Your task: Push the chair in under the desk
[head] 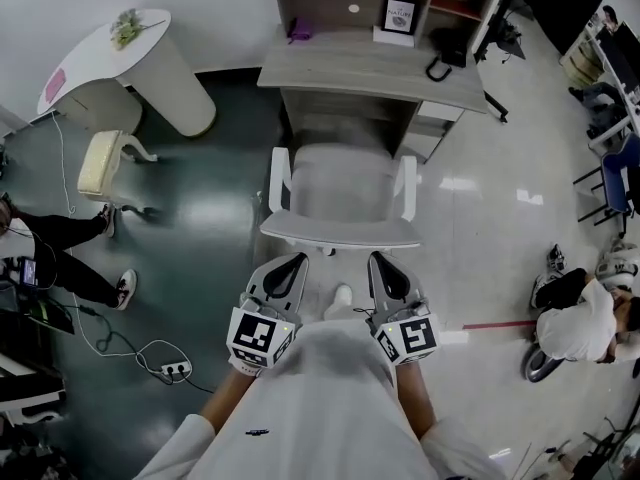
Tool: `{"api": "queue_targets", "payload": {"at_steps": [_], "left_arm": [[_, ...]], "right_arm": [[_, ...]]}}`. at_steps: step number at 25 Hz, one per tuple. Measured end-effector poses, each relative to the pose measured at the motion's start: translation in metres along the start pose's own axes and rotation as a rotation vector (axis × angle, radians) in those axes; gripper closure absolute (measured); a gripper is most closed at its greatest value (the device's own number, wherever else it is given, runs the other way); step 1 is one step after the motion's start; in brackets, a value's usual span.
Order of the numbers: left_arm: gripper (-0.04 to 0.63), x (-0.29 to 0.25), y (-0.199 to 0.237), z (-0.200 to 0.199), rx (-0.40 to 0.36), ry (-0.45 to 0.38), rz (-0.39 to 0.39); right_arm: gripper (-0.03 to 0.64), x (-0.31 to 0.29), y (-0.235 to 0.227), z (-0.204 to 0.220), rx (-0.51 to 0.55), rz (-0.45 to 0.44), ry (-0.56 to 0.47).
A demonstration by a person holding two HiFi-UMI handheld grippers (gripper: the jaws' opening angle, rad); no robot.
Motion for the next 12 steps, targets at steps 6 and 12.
{"api": "queue_targets", "payload": {"at_steps": [6, 12], "left_arm": [[0.588, -0.040, -0.011, -0.004, -0.047, 0.043, -0.018], [0.588, -0.045, -0.011, 0.006, -0.100, 0.090, -0.036]], "right_arm": [[0.614, -0.009, -0.051, -0.007, 0.002, -0.026, 0.005], [0.612, -0.009, -0.064, 0.003, 0.002, -0.033, 0.012]]}}
Point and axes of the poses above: the fingertips, and each gripper's own axes: x backward along the fingers, y to its left, z out of its underside, the point moved 5 cm from there along x, backward along the fingers, and after that the axes turned 14 degrees about -z, right-handed, at the moved point
